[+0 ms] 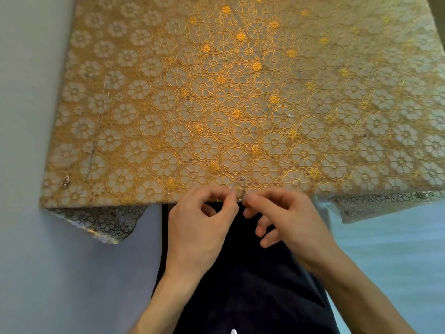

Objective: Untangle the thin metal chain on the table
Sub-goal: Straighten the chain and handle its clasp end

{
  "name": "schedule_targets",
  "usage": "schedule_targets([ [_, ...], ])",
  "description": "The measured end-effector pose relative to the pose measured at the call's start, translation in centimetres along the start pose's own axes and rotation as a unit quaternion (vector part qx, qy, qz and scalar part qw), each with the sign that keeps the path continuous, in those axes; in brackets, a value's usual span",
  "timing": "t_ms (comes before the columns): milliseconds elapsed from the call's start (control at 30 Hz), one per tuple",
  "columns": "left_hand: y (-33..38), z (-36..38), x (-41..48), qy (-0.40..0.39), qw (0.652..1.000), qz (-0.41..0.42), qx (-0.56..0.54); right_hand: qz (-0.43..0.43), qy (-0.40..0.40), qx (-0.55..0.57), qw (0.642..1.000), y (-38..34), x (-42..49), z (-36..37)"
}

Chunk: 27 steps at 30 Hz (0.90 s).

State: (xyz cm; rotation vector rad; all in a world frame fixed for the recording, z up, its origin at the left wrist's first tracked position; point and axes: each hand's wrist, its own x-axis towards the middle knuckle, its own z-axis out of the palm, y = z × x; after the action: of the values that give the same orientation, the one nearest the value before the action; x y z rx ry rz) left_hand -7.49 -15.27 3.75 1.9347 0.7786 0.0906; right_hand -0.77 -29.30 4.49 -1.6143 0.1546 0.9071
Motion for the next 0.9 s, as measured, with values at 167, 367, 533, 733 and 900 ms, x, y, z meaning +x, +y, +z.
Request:
schedule_targets([
  [167, -1.0, 0.6, -1.7, 0.019, 0.998, -0.035, -0.044, 0.062, -0.021, 0.082, 0.994, 2.0, -0.8, 1.7],
  [367, -0.3, 0.4, -1.5, 0.053, 0.996, -0.028, -0.069, 0.020, 0.010, 0.155, 0.988, 1.1, -0.4, 2.4],
  [533, 0.9, 0.4, 0.6, 0.059, 0.994, -0.012, -0.097, -0.036, 0.017, 0.127, 0.991, -1.2, 1.1, 2.1],
  [733, 0.6, 0.6, 0.1, -0.008, 0.986, -0.100, -0.131, 0.006, 0.014, 0.076, 0.997, -0.5, 1.2, 1.5],
  [900, -0.5, 0.9, -1.3, -0.024, 0.979, -0.144, -0.142, 0.006, 0.028, 0.026, 0.999, 0.8, 0.5, 1.6],
])
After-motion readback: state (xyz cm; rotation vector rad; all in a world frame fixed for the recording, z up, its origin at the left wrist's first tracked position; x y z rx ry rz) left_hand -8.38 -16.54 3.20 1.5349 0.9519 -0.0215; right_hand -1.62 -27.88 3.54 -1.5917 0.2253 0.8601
